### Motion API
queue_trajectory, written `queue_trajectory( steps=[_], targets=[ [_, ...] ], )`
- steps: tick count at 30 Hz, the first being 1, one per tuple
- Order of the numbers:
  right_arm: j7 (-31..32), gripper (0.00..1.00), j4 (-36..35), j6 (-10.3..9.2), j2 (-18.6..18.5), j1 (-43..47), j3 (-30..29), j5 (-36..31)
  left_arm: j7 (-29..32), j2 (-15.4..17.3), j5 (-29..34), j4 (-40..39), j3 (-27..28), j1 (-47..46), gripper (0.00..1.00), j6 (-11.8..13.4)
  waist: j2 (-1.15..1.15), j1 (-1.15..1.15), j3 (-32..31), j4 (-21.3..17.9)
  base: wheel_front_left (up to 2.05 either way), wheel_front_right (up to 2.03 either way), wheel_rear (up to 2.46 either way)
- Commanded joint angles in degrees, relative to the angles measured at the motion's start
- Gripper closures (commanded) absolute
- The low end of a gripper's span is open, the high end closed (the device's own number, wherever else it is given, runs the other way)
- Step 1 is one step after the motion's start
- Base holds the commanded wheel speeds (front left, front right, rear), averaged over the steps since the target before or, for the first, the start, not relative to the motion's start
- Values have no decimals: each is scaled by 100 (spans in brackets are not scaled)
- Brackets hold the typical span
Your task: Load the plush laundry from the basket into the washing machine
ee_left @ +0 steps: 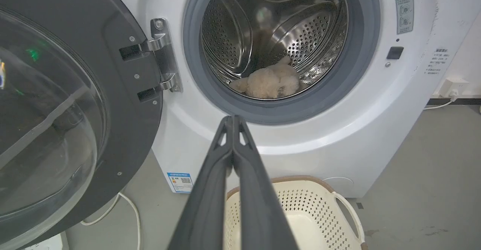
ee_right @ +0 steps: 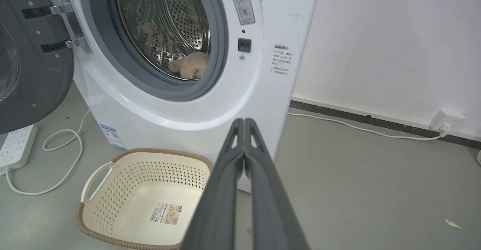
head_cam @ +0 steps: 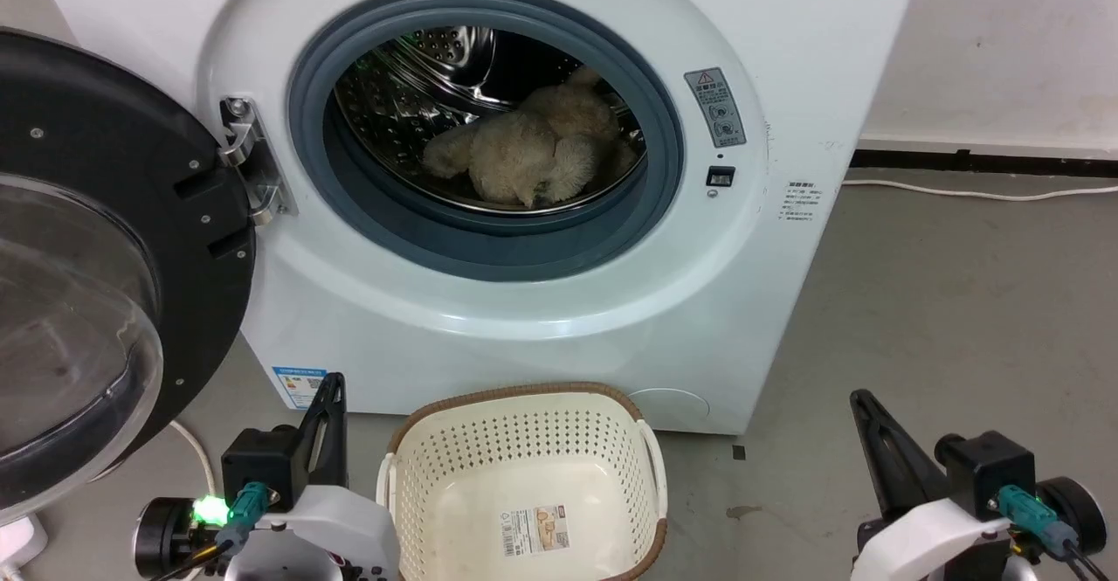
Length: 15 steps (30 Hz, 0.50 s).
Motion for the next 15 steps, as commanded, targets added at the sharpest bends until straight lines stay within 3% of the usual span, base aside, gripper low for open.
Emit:
queue_trajectory(
  steps=[1,15],
  targets=[
    [21,100,-40,3,-3,-80,-21,-44,18,-14,55,-42,43,107,100,-31,0,0,1,1,0,0,0],
    [21,100,-40,3,-3,-80,-21,-44,18,-14,55,-42,43,107,100,-31,0,0,1,1,0,0,0]
  ],
)
